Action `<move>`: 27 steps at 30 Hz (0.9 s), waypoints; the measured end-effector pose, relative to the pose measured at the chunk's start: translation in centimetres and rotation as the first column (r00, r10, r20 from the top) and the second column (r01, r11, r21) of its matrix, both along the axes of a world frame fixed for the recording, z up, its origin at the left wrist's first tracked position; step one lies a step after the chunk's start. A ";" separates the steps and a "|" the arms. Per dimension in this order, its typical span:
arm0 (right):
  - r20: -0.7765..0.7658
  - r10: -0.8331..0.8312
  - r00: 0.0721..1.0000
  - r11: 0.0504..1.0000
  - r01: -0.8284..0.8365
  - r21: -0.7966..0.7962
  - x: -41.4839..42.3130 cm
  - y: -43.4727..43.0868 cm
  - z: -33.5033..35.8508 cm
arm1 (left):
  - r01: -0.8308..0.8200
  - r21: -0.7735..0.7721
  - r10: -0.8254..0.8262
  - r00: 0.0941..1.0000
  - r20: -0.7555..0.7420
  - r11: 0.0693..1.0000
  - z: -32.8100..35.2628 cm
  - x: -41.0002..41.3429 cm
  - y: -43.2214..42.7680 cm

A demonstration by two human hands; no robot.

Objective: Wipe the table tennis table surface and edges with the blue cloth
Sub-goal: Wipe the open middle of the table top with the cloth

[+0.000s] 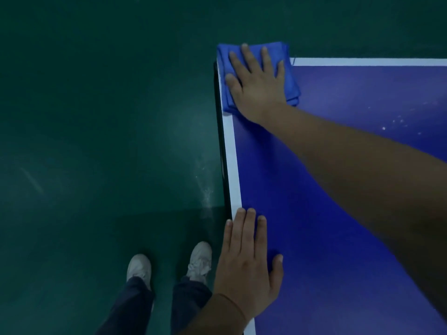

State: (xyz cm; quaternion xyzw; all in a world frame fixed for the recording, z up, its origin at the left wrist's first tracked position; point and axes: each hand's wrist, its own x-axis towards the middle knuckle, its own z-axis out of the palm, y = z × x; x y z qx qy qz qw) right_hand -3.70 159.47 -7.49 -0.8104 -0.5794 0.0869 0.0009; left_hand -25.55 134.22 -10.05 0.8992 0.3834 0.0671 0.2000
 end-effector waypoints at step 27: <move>0.064 -0.381 0.922 0.924 0.383 -0.012 10.4 -6.4 0.5 | 0.026 -0.005 -0.026 0.998 -0.059 1.000 0.1 -0.1 0.3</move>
